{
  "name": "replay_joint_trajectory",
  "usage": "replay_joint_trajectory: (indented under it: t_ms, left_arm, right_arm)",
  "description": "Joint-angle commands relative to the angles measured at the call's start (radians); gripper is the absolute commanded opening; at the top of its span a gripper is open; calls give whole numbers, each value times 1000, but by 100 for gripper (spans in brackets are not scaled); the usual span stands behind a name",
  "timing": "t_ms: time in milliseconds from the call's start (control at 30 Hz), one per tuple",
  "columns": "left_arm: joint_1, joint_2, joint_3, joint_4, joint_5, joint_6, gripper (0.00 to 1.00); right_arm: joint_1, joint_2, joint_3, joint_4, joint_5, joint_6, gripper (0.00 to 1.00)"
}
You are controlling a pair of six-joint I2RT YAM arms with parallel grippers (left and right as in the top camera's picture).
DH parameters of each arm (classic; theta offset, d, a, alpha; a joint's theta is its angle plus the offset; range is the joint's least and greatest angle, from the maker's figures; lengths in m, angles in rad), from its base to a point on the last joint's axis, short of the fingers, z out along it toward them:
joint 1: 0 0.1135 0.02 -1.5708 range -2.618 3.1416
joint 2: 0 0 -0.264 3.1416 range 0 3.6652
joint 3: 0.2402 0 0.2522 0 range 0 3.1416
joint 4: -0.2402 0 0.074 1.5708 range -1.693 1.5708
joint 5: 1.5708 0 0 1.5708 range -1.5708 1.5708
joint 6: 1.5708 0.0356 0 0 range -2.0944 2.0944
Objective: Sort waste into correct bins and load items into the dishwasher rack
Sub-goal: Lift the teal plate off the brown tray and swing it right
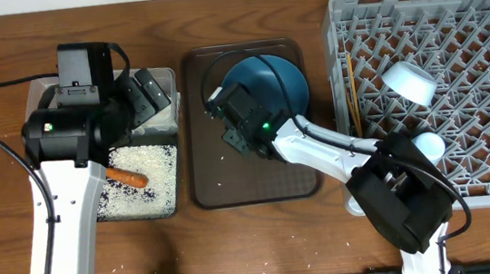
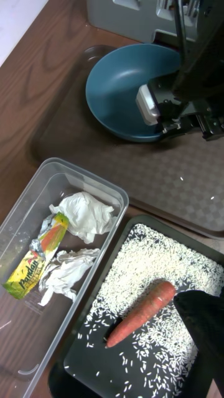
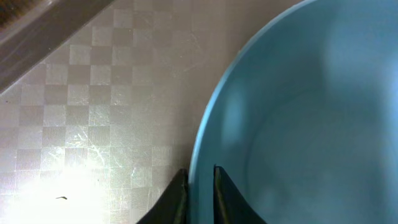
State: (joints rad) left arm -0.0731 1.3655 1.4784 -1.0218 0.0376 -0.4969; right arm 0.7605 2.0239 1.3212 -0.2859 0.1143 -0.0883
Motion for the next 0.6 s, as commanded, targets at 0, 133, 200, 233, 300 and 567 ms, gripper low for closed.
replay_joint_trajectory:
  t_ms: [0,133,200,233,300,567]
  left_arm:
    - [5,2,-4,-3,-16,6,99]
    - [5,2,-4,-3,-16,6,99]
    - [5,2,-4,-3,-16,6,99]
    - [5,2,-4,-3,-16,6,99]
    - [5,2,-4,-3,-16,6,99]
    - [5,2,-4,-3,-16,6,99]
  right_arm:
    - [0,-38,8,5,16,-6,9]
    - [0,-47,8,4,17,-5,2]
    - [1,-63,8,-1,17,-3,1]
    - [2,-72,8,-4,17,-3,1]
    - [6,-93,8,-6,17,-3,1]
    - [-2,-253,8,-53,-11,141,1]
